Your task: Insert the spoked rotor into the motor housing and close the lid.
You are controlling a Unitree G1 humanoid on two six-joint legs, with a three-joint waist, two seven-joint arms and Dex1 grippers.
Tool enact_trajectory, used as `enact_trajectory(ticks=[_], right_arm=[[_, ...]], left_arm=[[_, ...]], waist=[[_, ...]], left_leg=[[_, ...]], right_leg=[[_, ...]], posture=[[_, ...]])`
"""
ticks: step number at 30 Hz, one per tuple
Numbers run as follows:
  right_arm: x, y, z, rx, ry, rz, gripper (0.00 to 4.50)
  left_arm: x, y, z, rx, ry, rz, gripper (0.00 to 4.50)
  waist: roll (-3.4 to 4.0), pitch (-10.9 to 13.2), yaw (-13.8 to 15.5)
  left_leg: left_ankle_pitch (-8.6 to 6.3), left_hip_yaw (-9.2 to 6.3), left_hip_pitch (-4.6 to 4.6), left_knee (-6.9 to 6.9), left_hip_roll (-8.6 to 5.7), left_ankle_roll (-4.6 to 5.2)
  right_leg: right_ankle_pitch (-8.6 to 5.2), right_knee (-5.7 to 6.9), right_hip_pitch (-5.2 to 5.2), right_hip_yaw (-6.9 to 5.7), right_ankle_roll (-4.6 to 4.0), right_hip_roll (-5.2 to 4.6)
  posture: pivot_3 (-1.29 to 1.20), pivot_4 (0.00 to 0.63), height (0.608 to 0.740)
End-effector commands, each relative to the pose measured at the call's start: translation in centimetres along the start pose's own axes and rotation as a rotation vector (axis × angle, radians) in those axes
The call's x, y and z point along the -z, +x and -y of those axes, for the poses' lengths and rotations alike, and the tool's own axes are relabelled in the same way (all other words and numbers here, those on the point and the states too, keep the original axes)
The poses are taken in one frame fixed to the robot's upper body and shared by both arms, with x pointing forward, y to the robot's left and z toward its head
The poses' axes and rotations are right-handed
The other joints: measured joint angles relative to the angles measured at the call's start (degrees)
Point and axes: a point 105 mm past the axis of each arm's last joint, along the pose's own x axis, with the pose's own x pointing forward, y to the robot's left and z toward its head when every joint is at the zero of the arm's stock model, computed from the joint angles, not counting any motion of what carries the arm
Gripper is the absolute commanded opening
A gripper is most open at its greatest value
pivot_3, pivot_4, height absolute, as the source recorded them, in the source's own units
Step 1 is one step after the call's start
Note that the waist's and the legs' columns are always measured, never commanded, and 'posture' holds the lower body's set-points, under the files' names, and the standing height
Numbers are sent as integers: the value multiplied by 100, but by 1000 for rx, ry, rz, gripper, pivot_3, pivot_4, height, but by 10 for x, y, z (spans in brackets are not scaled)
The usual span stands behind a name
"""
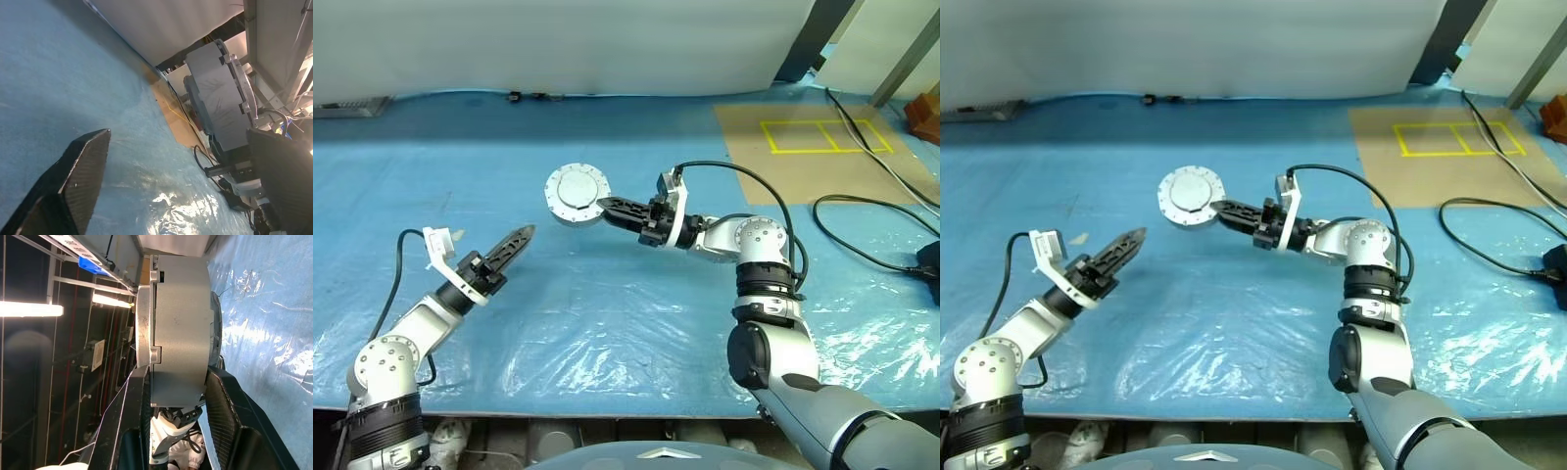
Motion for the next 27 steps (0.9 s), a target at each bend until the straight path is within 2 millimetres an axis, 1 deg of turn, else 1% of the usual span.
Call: enact_trajectory(ticks=[1, 6, 8, 10, 14, 16, 18, 20, 22, 25, 27], right_arm=[[-3, 7, -32, -125, -74, -22, 1218], [0, 6, -32, -120, -78, -43, 1218], [2, 6, -32, -117, -80, -50, 1218], [3, 6, -31, -115, -82, -55, 1218], [3, 7, -30, -108, -81, -59, 1218], [3, 7, -30, -103, -81, -60, 1218], [4, 7, -29, -100, -82, -60, 1218], [4, 7, -29, -97, -83, -61, 1218], [4, 7, -28, -92, -84, -60, 1218], [4, 6, -26, -82, -84, -60, 1218], [4, 6, -26, -80, -84, -61, 1218]], left_arm=[[-7, 15, 24, 111, 71, 12, 4450], [-11, 31, 38, 191, 61, 38, 4450], [-9, 38, 46, 230, 69, 29, 4450], [-6, 43, 50, 248, 73, 14, 4450], [-4, 57, 44, 242, 38, 24, 4450], [-4, 66, 37, 219, 24, 35, 4450], [-6, 71, 33, 205, 14, 50, 4450], [-10, 77, 31, 197, -5, 78, 4450], [-10, 80, 33, 200, -23, 81, 4450], [-3, 79, 35, 209, -34, 54, 3859], [0, 78, 36, 204, -35, 40, 3240]], waist=[[-1, 0, 4], [-1, 0, 5], [-1, 0, 5], [-1, 0, 4], [-1, 0, 21], [-1, 0, 39], [-2, 0, 42], [-2, 0, 45], [-2, 0, 59], [-2, 0, 81], [-3, 0, 85]], left_leg=[[0, 0, 0, 0, 0, 0], [1, -2, -1, 15, 0, 1], [1, -2, -2, 18, 0, 1], [1, -3, -3, 19, 0, 1], [12, -3, -4, 20, 0, 19], [13, -3, -3, 24, 0, 20], [13, -5, -3, 29, 0, 20], [13, -4, -3, 29, 0, 20], [13, -5, -5, 29, 0, 20], [13, -5, -8, 31, 0, 21], [13, -5, -8, 31, 0, 21]], right_leg=[[0, 1, 0, 0, 0, 0], [1, 9, 1, 1, 1, 0], [1, 11, 1, 1, 1, 0], [1, 12, 1, 1, 1, 0], [1, 12, 2, 1, 2, 0], [1, 15, 2, 1, 2, -1], [2, 20, 2, 1, 2, -1], [2, 20, 3, 2, 2, -1], [2, 19, 3, 2, 2, 0], [2, 18, 3, 2, 2, 0], [2, 17, 2, 1, 2, 0]], posture=[[0, 150, 740], [0, 150, 740], [0, 150, 740], [0, 150, 740], [0, 150, 740], [0, 150, 740], [0, 150, 740], [0, 150, 740], [0, 150, 740], [0, 150, 740], [0, 150, 740]])
